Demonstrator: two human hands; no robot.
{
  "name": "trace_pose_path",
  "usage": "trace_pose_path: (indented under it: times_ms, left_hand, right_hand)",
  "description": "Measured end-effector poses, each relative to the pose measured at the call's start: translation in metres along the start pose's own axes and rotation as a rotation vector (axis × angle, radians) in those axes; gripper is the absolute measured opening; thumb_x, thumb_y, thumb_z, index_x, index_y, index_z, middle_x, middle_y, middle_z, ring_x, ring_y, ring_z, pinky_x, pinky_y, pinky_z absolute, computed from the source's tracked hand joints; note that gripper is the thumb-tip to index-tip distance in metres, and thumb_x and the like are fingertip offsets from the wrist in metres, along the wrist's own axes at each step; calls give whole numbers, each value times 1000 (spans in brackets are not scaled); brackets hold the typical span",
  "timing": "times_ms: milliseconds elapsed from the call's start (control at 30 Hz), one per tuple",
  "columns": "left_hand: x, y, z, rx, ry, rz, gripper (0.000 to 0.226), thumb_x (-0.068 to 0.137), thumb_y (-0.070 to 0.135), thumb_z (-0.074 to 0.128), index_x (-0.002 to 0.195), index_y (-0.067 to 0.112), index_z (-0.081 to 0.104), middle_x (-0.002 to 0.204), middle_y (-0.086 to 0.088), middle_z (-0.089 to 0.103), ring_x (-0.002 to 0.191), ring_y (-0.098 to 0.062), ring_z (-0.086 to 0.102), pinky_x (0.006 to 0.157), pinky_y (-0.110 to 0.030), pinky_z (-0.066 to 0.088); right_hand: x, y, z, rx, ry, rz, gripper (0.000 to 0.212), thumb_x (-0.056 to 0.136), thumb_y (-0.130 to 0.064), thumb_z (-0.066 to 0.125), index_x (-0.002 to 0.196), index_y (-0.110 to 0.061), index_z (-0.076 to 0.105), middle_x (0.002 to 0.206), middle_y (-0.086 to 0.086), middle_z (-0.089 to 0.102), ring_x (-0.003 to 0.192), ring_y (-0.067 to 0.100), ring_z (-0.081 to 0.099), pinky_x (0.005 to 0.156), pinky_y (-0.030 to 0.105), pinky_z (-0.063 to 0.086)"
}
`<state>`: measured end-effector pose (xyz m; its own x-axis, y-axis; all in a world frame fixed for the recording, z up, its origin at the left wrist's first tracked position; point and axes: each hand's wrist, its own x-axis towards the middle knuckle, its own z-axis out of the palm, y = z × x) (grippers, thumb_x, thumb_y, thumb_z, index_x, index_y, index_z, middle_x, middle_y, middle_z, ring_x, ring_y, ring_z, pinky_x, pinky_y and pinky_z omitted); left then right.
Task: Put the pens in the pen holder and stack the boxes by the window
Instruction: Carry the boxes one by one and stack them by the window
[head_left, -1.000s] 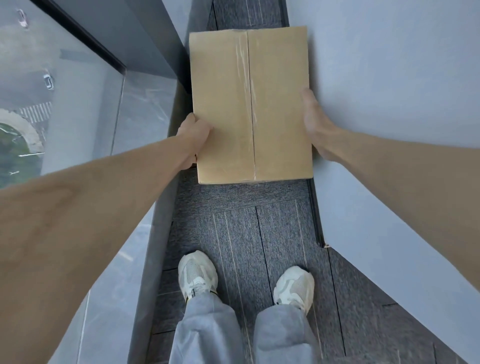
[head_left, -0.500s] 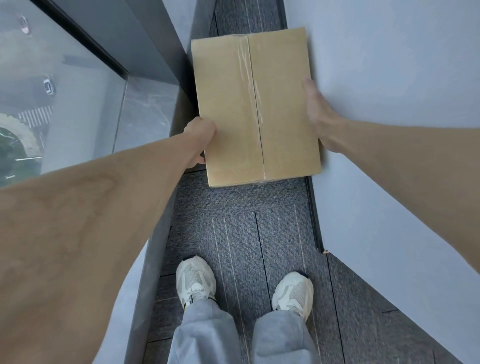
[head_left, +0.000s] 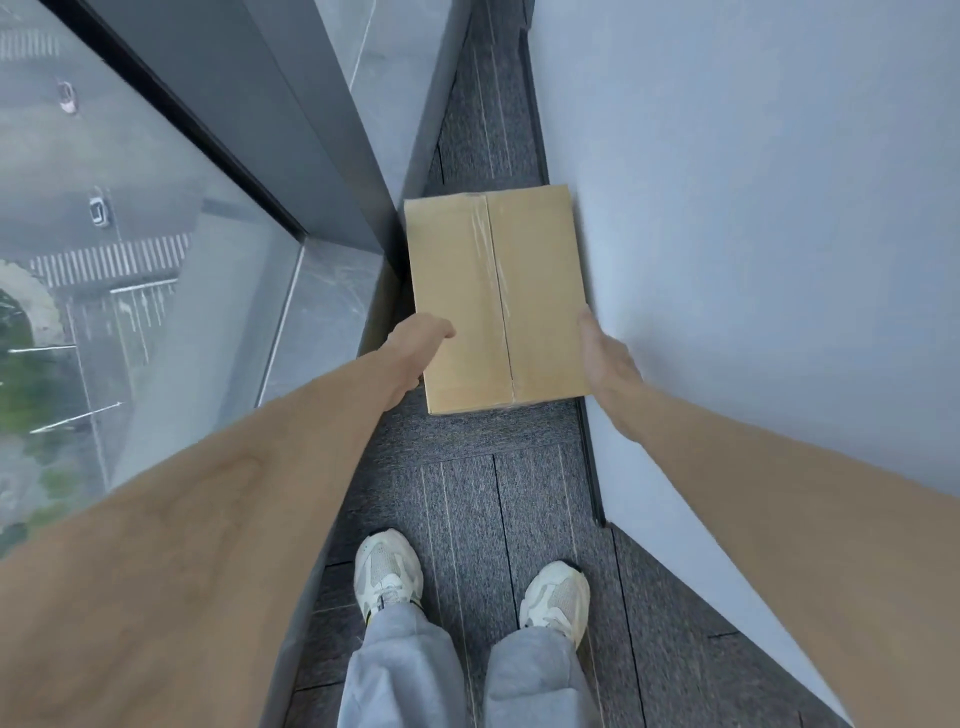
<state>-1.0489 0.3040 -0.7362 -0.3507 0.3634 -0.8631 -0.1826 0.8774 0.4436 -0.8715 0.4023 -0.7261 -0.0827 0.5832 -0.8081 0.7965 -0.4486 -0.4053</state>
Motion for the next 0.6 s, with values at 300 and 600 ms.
trace_pose_path:
  times_ms: [300,600]
  left_hand:
    - [-204,35,-53,-327,-4,-45,43,99,31,46,141,18,48,142,1,53,134,-19,43,107,-42,33]
    - [-475,91,-53,-525,91,192,37,100,31,45,135,18,52,130,1,58,124,-19,50,104,-41,40]
  right_hand:
    - [-199,-39,-33,163,-45,-28,67,105,-52,25,144,-2,46,151,13,46,138,31,41,110,43,30]
    - [-448,-77,-93,444,-37,-191,44,103,-39,42,132,-11,58,132,9,57,114,23,50,101,37,37]
